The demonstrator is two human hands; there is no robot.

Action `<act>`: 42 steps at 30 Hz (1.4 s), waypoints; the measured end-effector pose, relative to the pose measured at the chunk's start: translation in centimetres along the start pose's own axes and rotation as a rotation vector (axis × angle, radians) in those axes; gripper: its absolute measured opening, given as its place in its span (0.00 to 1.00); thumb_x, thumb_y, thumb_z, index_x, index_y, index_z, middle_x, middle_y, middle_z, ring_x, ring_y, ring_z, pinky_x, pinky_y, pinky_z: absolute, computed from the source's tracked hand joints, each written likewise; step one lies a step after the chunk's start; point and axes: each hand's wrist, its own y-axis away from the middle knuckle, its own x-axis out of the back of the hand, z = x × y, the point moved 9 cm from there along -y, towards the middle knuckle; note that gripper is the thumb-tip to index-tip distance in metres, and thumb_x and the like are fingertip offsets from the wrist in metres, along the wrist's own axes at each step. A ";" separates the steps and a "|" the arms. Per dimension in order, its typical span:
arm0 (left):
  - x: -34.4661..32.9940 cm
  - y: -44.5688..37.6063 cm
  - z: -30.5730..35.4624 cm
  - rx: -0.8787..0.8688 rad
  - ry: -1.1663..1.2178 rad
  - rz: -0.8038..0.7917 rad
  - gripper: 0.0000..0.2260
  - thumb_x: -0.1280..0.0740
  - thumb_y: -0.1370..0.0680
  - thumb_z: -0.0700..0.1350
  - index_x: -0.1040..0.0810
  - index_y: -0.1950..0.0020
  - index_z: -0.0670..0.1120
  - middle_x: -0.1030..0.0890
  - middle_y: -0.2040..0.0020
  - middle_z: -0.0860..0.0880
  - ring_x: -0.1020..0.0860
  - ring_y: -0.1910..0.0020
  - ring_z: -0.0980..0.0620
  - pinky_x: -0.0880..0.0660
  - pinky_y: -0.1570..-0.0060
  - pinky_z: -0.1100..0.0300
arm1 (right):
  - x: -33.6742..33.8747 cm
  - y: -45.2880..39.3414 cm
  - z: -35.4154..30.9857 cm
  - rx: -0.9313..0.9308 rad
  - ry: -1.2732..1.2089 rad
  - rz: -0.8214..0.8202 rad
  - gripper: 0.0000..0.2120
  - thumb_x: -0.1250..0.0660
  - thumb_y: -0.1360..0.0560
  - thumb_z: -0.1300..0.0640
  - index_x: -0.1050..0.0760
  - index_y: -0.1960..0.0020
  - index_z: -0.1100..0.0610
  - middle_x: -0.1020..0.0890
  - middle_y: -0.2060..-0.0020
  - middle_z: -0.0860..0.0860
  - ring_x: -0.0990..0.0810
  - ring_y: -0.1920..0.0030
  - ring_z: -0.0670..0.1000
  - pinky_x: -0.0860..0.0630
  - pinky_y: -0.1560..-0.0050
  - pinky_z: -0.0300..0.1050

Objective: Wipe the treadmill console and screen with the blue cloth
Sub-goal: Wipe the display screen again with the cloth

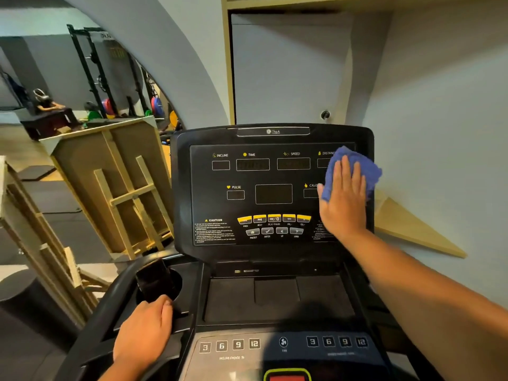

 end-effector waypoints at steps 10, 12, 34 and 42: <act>-0.5 -0.1 -0.5 0.006 0.005 -0.015 0.13 0.49 0.17 0.53 0.29 0.56 0.58 0.25 0.64 0.53 0.26 0.61 0.58 0.29 0.63 0.56 | -4.0 6.8 -1.8 0.547 0.156 -0.076 0.38 0.40 0.19 0.44 0.55 0.19 0.58 0.51 0.19 0.55 0.57 0.19 0.58 0.55 0.21 0.58; -0.5 -0.3 -0.7 0.019 0.000 -0.038 0.13 0.50 0.17 0.54 0.29 0.55 0.58 0.25 0.63 0.53 0.26 0.59 0.58 0.28 0.60 0.55 | -2.9 5.4 0.6 0.476 0.155 -0.056 0.35 0.47 0.18 0.42 0.54 0.19 0.57 0.48 0.19 0.55 0.56 0.19 0.57 0.54 0.21 0.58; 0.0 0.1 0.0 0.035 0.010 -0.029 0.12 0.48 0.16 0.53 0.29 0.56 0.59 0.25 0.63 0.56 0.27 0.60 0.60 0.31 0.63 0.59 | -2.7 5.8 0.6 0.532 0.120 -0.115 0.34 0.48 0.18 0.42 0.53 0.18 0.57 0.48 0.19 0.55 0.54 0.19 0.57 0.45 0.24 0.64; -0.1 0.4 -0.3 0.036 0.023 0.011 0.14 0.48 0.17 0.52 0.27 0.57 0.56 0.26 0.65 0.54 0.27 0.62 0.59 0.30 0.64 0.56 | -1.7 2.6 -8.0 0.070 -0.128 -0.070 0.36 0.52 0.19 0.39 0.55 0.19 0.60 0.50 0.19 0.57 0.56 0.20 0.63 0.55 0.22 0.63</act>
